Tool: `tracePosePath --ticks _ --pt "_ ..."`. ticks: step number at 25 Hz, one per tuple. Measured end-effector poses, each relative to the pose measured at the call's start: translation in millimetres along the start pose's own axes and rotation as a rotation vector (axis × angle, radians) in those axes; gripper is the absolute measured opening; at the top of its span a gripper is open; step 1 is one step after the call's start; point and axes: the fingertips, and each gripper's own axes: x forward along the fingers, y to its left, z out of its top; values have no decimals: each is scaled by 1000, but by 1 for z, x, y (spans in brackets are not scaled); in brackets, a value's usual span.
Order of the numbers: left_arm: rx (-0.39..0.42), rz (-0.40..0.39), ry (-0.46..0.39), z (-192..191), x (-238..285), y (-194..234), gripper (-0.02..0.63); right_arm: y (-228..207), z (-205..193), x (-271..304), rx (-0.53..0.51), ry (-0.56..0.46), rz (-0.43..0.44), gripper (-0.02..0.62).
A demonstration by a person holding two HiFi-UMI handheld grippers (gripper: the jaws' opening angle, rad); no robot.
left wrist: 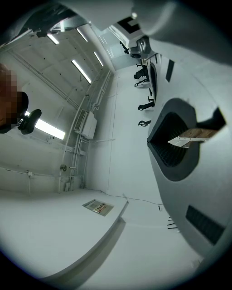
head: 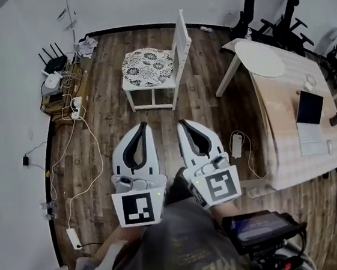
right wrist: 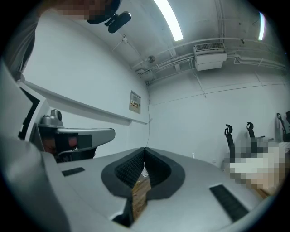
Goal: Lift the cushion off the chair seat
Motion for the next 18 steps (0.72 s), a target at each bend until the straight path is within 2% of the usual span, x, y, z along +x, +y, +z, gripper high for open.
tracePosePath --ticks 4,9,14,18 --pt "10 -27 21 -9 19 -4 6 -15 -10 10 14 20 -18 8" --pt "15 -22 45 -17 47 7 6 -34 -18 35 40 62 -46 8" --pt "14 -9 75 -32 83 19 6 -50 -30 69 43 49 -9 8" --pt "10 -3 86 -43 118 31 6 -71 -42 102 64 94 -21 8"
